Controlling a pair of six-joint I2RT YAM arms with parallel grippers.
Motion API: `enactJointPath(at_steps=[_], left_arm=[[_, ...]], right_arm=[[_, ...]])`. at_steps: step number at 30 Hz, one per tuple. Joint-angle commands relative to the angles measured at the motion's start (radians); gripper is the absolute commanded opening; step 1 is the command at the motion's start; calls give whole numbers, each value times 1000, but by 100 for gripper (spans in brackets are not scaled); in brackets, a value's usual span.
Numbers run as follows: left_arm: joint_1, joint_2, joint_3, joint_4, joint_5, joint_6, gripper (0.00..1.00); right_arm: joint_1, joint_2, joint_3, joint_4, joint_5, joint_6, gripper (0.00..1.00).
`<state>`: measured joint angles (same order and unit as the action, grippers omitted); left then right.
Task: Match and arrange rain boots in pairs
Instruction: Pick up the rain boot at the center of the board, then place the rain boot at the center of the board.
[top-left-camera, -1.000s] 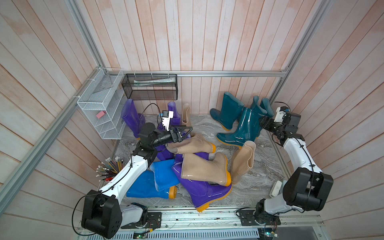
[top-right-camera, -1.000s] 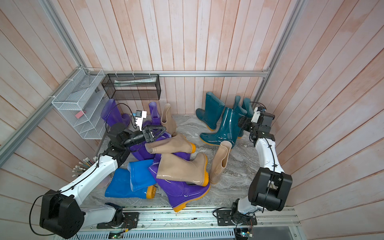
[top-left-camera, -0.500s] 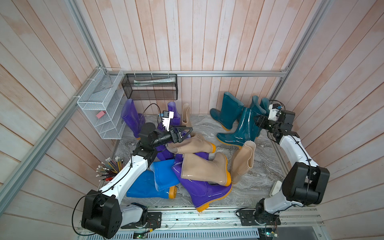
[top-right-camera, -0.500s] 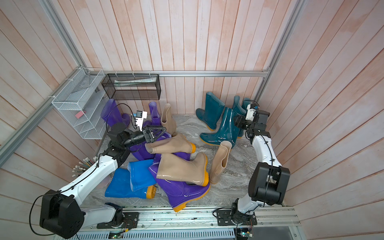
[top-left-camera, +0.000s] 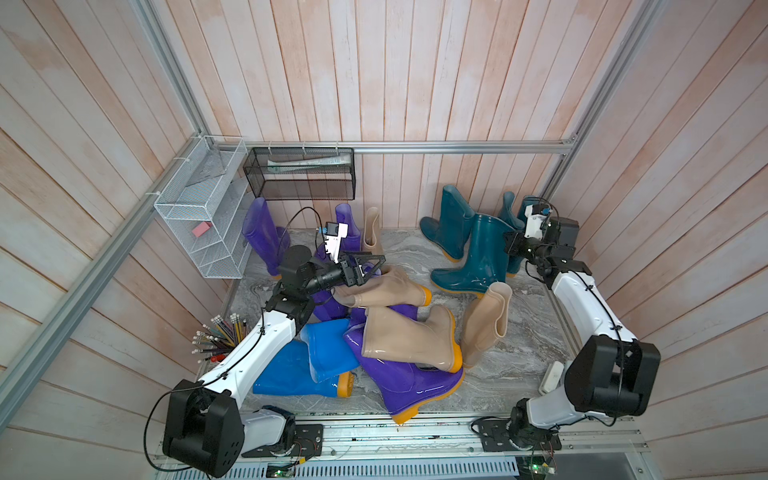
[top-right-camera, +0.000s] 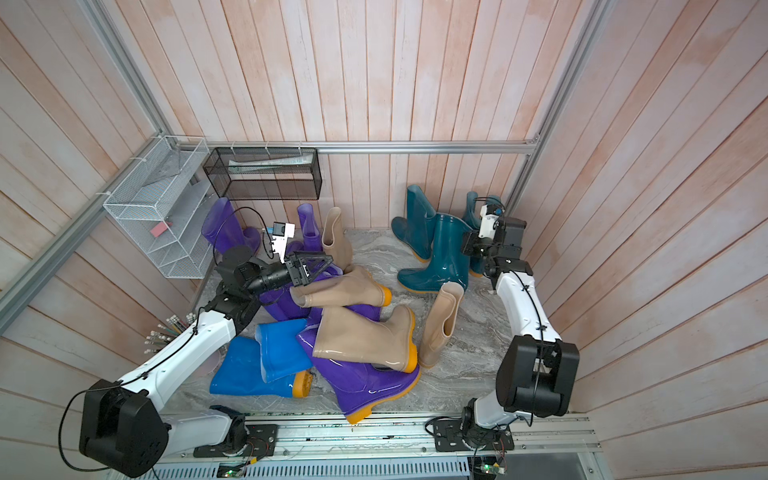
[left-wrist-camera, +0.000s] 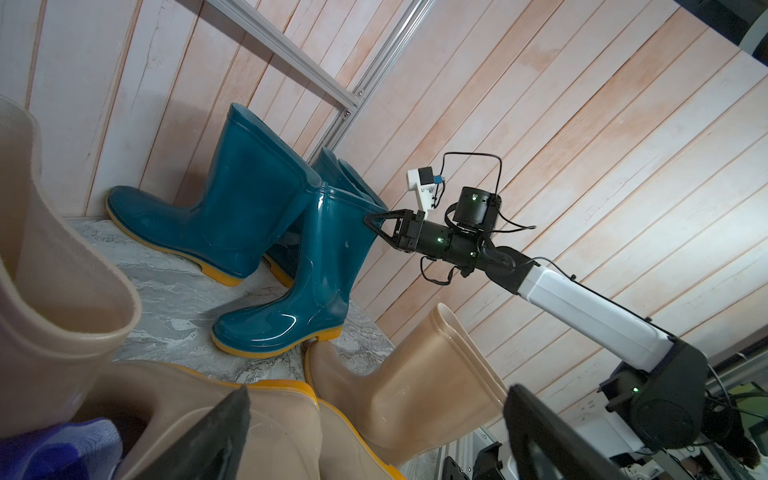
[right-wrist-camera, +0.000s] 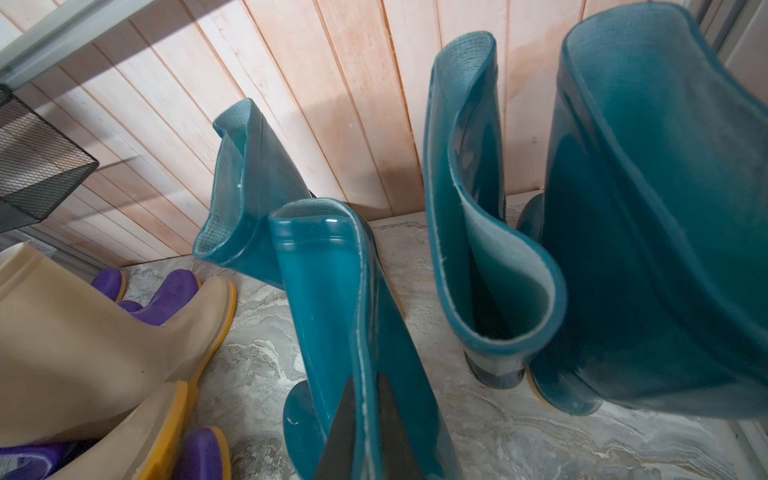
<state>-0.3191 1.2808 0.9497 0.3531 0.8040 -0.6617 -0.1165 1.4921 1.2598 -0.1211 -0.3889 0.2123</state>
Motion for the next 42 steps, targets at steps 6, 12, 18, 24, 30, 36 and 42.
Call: enactJointPath(at_steps=[6,12,18,24,30,36,42], left_arm=[[1,3,6,7,1,11,97],[1,0,6,1,-1,19,97],[2,-4,9,-2,-3,23,97],[2,-14,9,-5,-1,26,97],[0,-18,10,-8,-1,30,97],[1,-27,11,-14,-2,38,97],[2,-28,13,-18,-3,42,97]], right_arm=[[29,-123,30,-65,67,-21,0],[34,-179,67,-93,84,1,0],[53,-238,97,-124,60,-6,0],[58,-261,149,-175,28,-24,0],[70,-270,218,-216,-30,-17,0],[102,-259,300,-267,-41,-27,0],[189,-230,345,-265,-53,-13,0]])
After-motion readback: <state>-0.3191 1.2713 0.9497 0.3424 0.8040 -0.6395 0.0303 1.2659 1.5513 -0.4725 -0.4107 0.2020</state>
